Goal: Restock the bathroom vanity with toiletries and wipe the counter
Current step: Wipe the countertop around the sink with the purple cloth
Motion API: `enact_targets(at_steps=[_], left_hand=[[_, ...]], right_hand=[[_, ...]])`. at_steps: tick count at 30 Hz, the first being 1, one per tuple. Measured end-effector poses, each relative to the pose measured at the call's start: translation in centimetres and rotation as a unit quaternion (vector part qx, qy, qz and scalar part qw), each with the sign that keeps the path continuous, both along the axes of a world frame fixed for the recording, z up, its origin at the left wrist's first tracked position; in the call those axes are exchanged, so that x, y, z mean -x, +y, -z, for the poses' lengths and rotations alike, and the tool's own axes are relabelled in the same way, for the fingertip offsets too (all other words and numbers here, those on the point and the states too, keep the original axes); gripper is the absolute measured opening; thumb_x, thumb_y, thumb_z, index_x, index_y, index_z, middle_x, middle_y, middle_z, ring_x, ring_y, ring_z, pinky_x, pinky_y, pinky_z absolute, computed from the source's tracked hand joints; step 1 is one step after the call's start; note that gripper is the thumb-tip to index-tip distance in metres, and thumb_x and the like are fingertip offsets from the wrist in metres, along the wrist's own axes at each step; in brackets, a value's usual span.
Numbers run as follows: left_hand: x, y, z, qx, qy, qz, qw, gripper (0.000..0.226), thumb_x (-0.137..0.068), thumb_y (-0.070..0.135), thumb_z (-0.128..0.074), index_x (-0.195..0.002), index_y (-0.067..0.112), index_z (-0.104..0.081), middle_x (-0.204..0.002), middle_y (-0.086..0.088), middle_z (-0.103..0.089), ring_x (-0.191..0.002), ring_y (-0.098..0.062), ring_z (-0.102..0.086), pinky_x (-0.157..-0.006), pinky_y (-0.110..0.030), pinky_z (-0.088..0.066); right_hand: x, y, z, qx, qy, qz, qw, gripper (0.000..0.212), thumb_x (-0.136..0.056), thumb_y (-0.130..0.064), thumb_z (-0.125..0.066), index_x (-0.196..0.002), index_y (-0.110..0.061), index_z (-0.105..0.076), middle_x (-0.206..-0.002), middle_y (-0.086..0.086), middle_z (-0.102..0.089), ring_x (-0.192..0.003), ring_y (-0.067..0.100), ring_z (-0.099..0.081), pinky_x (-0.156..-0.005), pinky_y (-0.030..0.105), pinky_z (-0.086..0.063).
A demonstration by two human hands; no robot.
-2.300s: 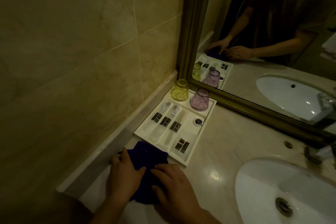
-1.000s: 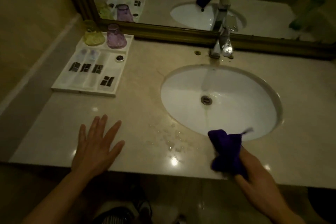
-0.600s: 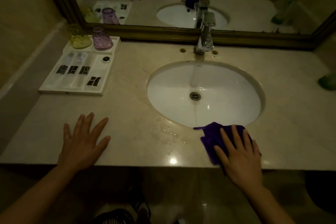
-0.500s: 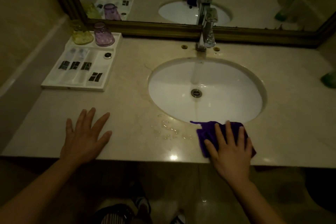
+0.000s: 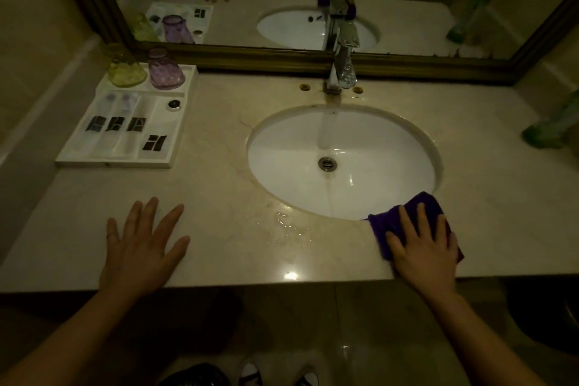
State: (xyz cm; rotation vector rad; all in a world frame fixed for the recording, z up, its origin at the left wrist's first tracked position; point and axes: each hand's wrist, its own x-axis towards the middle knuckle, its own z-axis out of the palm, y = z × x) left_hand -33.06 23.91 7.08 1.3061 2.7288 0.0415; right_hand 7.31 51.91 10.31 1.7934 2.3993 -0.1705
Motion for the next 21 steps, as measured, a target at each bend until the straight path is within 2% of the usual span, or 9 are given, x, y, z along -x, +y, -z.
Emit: enact_targets(at_steps=[2, 4, 8, 11, 13, 17, 21], left_hand=[[0.1, 0.0, 0.1, 0.001, 0.002, -0.002, 1.000, 0.068, -0.088, 0.073, -0.012, -0.152, 0.049, -0.008, -0.165, -0.006, -0.009, -0.150, -0.028, -0.002, -0.115, -0.059, 0.001], [0.1, 0.0, 0.3, 0.008, 0.007, 0.001, 1.000, 0.068, -0.088, 0.073, -0.008, -0.152, 0.050, -0.003, -0.165, -0.006, -0.007, -0.151, -0.027, 0.001, -0.115, -0.059, 0.004], [0.2, 0.0, 0.4, 0.010, 0.008, -0.004, 1.000, 0.068, -0.087, 0.075, -0.006, -0.151, 0.052, -0.001, -0.165, -0.005, -0.007, -0.150, -0.026, 0.002, -0.115, -0.057, 0.006], [0.2, 0.1, 0.2, 0.005, 0.003, -0.003, 1.000, 0.069, -0.087, 0.074, -0.007, -0.151, 0.051, -0.003, -0.165, -0.005, -0.007, -0.150, -0.027, 0.001, -0.114, -0.056, 0.008], [0.0, 0.0, 0.1, 0.007, -0.001, 0.000, 1.000, 0.071, -0.085, 0.074, -0.004, -0.152, 0.050, 0.000, -0.165, -0.005, -0.004, -0.150, -0.027, 0.004, -0.114, -0.056, 0.010], [0.0, 0.1, -0.1, 0.010, -0.010, -0.004, 1.000, 0.074, -0.081, 0.075, 0.003, -0.151, 0.050, 0.004, -0.166, -0.004, 0.000, -0.150, -0.027, 0.006, -0.114, -0.056, 0.010], [-0.1, 0.3, -0.6, 0.009, -0.014, -0.013, 1.000, 0.075, -0.081, 0.074, -0.001, -0.152, 0.050, -0.003, -0.166, -0.003, -0.004, -0.150, -0.026, 0.002, -0.115, -0.056, 0.006]], right_hand=[[3.4, -2.9, 0.2, 0.005, 0.009, -0.007, 1.000, 0.078, -0.083, -0.077, -0.003, -0.154, -0.043, -0.004, -0.165, 0.000, 0.001, -0.149, 0.036, 0.002, -0.119, 0.055, -0.004], [6.9, -7.1, 0.9, 0.003, 0.015, -0.077, 0.997, 0.075, -0.085, -0.080, -0.002, -0.152, -0.047, -0.004, -0.163, -0.002, 0.002, -0.149, 0.038, 0.002, -0.117, 0.055, 0.000], [8.7, -8.4, 1.4, -0.013, 0.012, -0.168, 0.986, 0.067, -0.092, -0.073, -0.005, -0.153, -0.044, -0.006, -0.164, 0.000, -0.005, -0.149, 0.037, -0.003, -0.119, 0.055, -0.006], [8.5, -5.7, 0.8, -0.008, 0.014, -0.139, 0.990, 0.065, -0.094, -0.067, -0.009, -0.154, -0.041, -0.008, -0.165, -0.001, -0.009, -0.150, 0.032, -0.004, -0.119, 0.054, -0.008], [8.6, -7.4, 0.9, -0.018, 0.031, -0.105, 0.994, 0.063, -0.096, -0.064, -0.015, -0.154, -0.041, -0.012, -0.164, 0.001, -0.013, -0.150, 0.033, -0.006, -0.119, 0.054, -0.009], [6.7, -11.4, 1.9, -0.008, 0.040, -0.129, 0.991, 0.061, -0.096, -0.067, -0.011, -0.153, -0.045, -0.008, -0.164, -0.002, -0.007, -0.151, 0.032, -0.005, -0.119, 0.053, -0.011], [6.2, -5.9, 1.2, -0.020, 0.012, -0.069, 0.997, 0.064, -0.093, -0.066, -0.008, -0.154, -0.044, -0.007, -0.165, 0.000, -0.006, -0.150, 0.031, -0.002, -0.120, 0.050, -0.007]])
